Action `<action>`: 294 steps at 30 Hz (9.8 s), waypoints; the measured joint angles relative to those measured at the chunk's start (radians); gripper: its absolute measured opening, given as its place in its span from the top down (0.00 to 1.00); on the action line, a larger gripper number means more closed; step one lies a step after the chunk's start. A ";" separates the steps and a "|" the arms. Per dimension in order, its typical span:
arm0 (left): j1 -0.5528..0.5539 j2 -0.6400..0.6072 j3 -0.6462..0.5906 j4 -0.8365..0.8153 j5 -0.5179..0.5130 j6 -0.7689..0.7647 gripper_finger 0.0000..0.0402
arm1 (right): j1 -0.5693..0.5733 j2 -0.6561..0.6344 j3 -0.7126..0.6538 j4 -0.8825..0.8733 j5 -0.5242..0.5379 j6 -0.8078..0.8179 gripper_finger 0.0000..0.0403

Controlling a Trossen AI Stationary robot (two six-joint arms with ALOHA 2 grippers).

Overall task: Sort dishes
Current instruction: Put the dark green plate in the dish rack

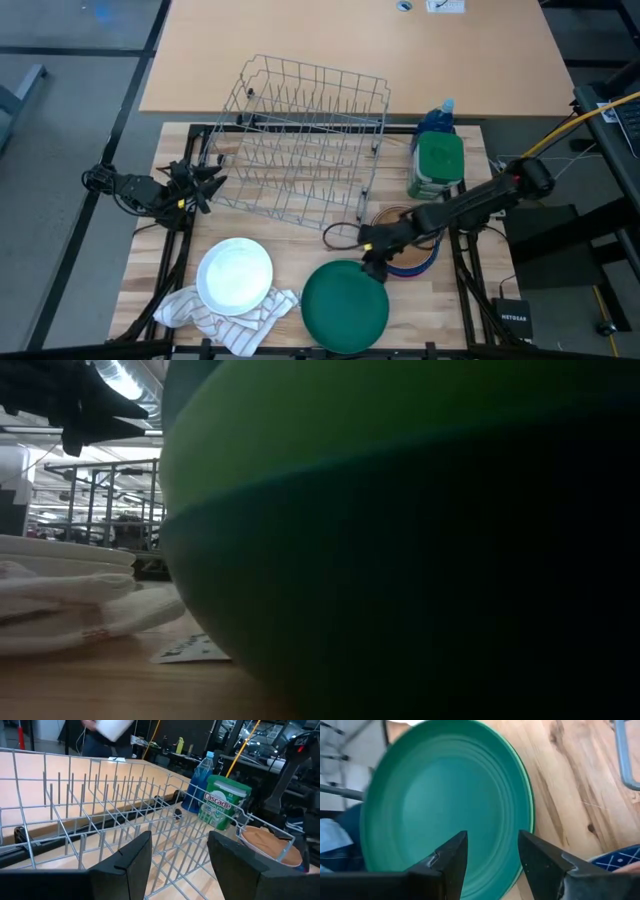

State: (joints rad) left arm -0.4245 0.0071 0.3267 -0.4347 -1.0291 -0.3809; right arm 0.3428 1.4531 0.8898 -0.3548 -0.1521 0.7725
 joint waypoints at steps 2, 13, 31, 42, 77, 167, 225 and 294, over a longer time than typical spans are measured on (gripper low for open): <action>0.000 0.000 0.000 0.000 0.000 0.000 0.54 | 0.000 0.040 0.021 -0.019 0.012 0.000 0.55; 0.000 0.000 0.000 -0.005 0.000 0.004 0.54 | -0.003 0.131 0.036 -0.018 0.049 -0.001 0.55; 0.000 0.000 0.000 -0.004 0.000 0.006 0.54 | -0.003 0.136 0.033 -0.067 0.074 0.009 0.55; 0.000 0.000 0.000 -0.004 0.000 0.006 0.54 | -0.002 0.136 0.033 -0.066 0.049 0.009 0.55; 0.000 0.000 0.000 -0.003 0.000 0.006 0.54 | -0.003 0.171 0.036 -0.060 0.009 0.085 0.97; -0.088 0.765 0.117 0.938 0.372 0.549 0.54 | -0.021 0.172 0.304 0.207 0.949 -0.386 0.99; -0.086 0.765 0.116 0.774 0.004 0.511 0.96 | -0.081 0.171 0.304 0.415 0.810 -0.518 0.99; 0.768 0.958 0.495 1.259 -0.095 1.326 1.00 | -0.133 -0.246 0.389 -0.126 0.978 -1.147 0.69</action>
State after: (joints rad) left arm 0.3438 0.9653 0.8219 0.8241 -1.1244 0.9453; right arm 0.2099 1.2068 1.2785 -0.4809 0.8257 -0.3741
